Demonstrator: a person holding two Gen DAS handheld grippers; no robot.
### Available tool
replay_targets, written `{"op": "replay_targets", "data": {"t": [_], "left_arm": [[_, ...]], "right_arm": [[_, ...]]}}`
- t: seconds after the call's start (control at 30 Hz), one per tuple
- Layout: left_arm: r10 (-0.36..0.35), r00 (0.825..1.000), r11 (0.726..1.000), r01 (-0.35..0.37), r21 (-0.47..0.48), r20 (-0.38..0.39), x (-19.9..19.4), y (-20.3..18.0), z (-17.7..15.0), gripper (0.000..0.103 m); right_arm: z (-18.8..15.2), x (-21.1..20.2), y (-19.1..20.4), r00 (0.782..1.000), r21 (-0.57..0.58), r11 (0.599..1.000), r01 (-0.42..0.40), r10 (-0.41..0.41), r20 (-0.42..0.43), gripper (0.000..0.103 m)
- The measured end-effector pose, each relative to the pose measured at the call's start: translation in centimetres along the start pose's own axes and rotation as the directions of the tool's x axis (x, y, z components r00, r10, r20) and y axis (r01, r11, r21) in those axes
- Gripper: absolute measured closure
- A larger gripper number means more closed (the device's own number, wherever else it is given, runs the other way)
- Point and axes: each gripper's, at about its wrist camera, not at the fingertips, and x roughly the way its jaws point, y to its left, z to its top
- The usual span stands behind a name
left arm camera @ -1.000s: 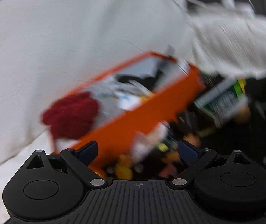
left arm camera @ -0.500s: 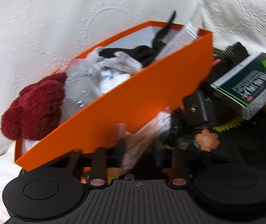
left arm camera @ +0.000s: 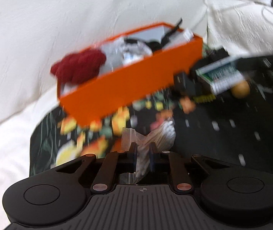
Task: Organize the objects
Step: 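Withdraw both tools and lower the left tool toward the cotton swab bag, then grasp the cotton swab bag with the left tool while the right tool reaches toward the cloth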
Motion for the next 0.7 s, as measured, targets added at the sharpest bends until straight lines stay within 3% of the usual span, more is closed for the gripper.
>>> {"op": "replay_targets", "data": {"t": [0.03,0.1,0.13,0.23,0.33,0.5,0.6,0.7], "left_arm": [[0.010,1.000,1.000,-0.010,0.009,-0.007,-0.1,-0.4,-0.6,0.036],[0.031,1.000,0.999,-0.031,0.043,-0.002,-0.4,-1.1,-1.6,0.002],[0.059,0.998,0.996,-0.060,0.065,0.011,-0.5,-2.0,-1.4,0.000],[0.075,0.992,0.985,-0.090,0.147,0.104,-0.9,-3.3,-1.4,0.000],[0.072,0.987,0.978,-0.098,0.183,0.145,0.2,-4.1,-0.8,0.000],[0.112,0.992,0.980,-0.121,0.159,0.066,3.3,-3.4,-0.8,0.000],[0.083,0.996,0.992,-0.087,0.091,0.038,3.6,-2.1,-1.1,0.000],[0.100,0.994,0.994,-0.101,0.046,0.033,3.4,-1.1,-1.2,0.000]], "right_arm": [[0.0,0.0,0.1,1.000,-0.007,1.000,-0.003,0.003,-0.002,0.005],[-0.1,0.1,0.4,1.000,-0.023,1.000,-0.010,0.010,-0.013,0.005],[-0.2,0.2,0.6,1.000,-0.029,0.999,-0.014,0.013,-0.019,0.005],[-0.6,0.4,1.2,0.999,-0.069,0.997,-0.026,0.023,-0.037,0.005],[-1.1,0.6,2.3,0.999,-0.150,0.988,-0.031,0.026,-0.038,0.005],[-1.5,2.1,4.5,1.000,-0.362,0.932,-0.009,0.001,-0.022,0.008],[-1.1,3.6,5.3,0.999,-0.435,0.900,-0.013,-0.002,-0.033,0.009],[-0.4,6.1,5.5,0.996,-0.486,0.873,-0.038,-0.005,-0.085,0.016]]}}
